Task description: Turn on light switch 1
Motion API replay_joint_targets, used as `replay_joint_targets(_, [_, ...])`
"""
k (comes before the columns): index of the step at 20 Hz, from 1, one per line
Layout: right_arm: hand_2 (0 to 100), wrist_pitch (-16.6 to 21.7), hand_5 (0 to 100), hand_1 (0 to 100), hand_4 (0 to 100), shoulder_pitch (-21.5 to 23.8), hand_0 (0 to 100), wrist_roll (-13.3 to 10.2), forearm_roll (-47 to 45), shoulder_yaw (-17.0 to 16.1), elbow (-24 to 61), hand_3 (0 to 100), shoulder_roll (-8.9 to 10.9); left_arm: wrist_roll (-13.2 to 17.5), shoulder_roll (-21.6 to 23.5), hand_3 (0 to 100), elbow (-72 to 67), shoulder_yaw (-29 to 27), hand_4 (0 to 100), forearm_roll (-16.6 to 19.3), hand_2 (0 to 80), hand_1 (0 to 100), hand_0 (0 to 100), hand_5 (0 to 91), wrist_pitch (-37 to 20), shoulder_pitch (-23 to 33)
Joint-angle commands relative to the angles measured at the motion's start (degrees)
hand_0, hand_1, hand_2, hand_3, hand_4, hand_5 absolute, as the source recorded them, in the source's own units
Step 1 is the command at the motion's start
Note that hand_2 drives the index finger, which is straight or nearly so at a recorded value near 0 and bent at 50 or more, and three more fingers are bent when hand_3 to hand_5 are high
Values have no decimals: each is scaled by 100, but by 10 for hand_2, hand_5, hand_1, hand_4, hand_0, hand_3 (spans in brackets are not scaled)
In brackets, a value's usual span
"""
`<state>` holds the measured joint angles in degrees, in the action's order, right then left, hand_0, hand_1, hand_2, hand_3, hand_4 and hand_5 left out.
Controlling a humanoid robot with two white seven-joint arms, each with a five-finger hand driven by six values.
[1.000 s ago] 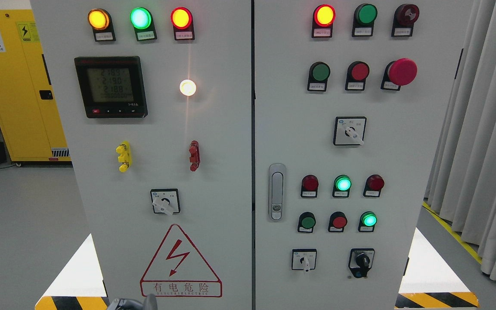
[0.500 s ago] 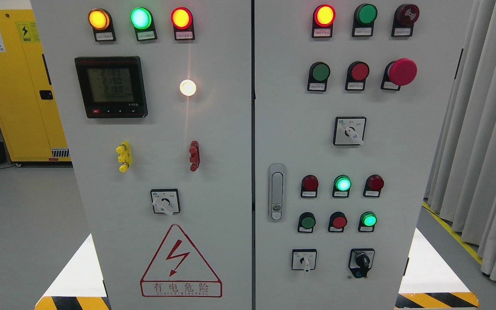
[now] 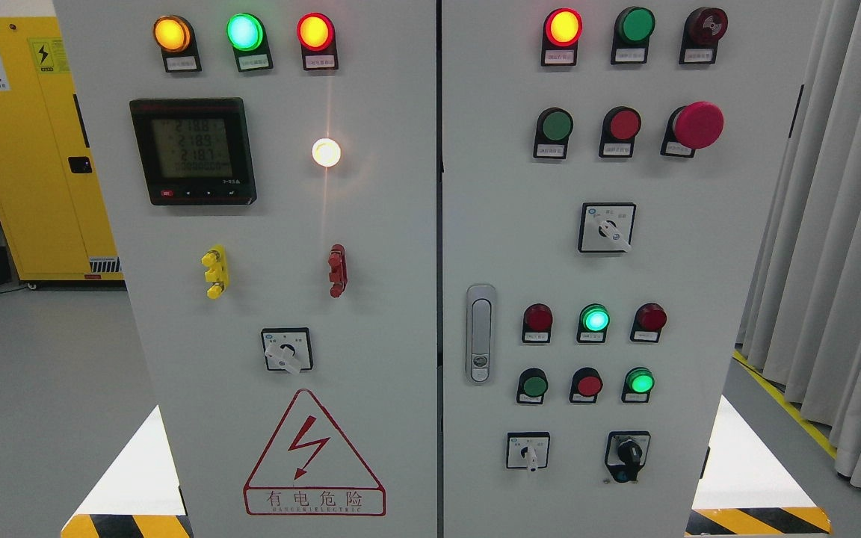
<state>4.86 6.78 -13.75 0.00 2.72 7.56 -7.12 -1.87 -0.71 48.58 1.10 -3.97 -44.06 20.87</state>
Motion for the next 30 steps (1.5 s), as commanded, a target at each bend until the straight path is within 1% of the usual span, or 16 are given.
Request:
replay_joint_targets(1, [40,-2,0,500,0,-1,0,-5,-167,0,0,0,0,222,132,588,-3872,-137,611,9,272,272,18,314,-1017,22])
replay_joint_targets(2, [40,-2,0,500,0,-1,0,-5,-167,0,0,0,0,230,132,533,-4004,-128,573,27,217,259,9,256,-999,22])
replay_joint_targets(3, [40,-2,0,500,0,-1,0,-5,-167,0,0,0,0,231,123,510,-4145,-128,544,19,201,249,0,217,-938,22])
replay_joint_targets(4, [40,-2,0,500,0,-1,0,4,-167,0,0,0,0,274,132,458,-4303,-128,485,19,173,253,0,135,-868,22])
replay_joint_targets(6, [40,-2,0,500,0,-1,0,-5,-167,0,0,0,0,406,132,438,-4593,-119,467,19,161,253,0,112,-719,22])
replay_joint_targets(7, [40,-2,0,500,0,8,0,-5,-167,0,0,0,0,519,123,370,-4673,-102,400,27,106,251,0,18,-587,22])
replay_joint_targets(8, [40,-2,0,500,0,-1,0,-5,-167,0,0,0,0,668,132,353,-4699,-76,385,19,90,248,6,7,-325,22])
replay_joint_targets(10, [40,-2,0,500,0,-1,0,-5,-167,0,0,0,0,854,123,286,-4691,-75,339,10,52,242,20,0,246,5])
replay_joint_targets(11, [40,-2,0,500,0,-1,0,-5,-167,0,0,0,0,872,123,282,-4682,-67,335,27,47,239,23,0,536,-4])
replay_joint_targets(13, [40,-2,0,500,0,-1,0,-5,-167,0,0,0,0,881,88,209,-4656,-40,278,36,0,215,36,0,1055,-30])
replay_joint_targets(16, [40,-2,0,500,0,-1,0,-5,-167,0,0,0,0,872,45,117,-4612,-49,230,28,0,198,51,0,1698,-136])
replay_joint_targets(18, [40,-2,0,500,0,-1,0,-5,-167,0,0,0,0,863,18,49,-4612,-66,195,27,0,193,62,0,1804,-258])
replay_joint_targets(19, [40,-2,0,500,0,-1,0,-5,-167,0,0,0,0,846,9,15,-4612,-66,157,27,0,191,68,0,1822,-311])
replay_joint_targets(21, [40,-2,0,500,0,-1,0,-5,-167,0,0,0,0,819,0,0,-4612,-66,66,27,0,185,77,0,1866,-469])
replay_joint_targets(22, [40,-2,0,500,0,-1,0,-5,-167,0,0,0,0,802,-17,0,-4603,-66,0,27,0,180,83,0,1979,-566])
replay_joint_targets(30, [40,-2,0,500,0,-1,0,-5,-167,0,0,0,0,802,-140,0,-4102,-66,0,19,0,153,108,0,2516,-812])
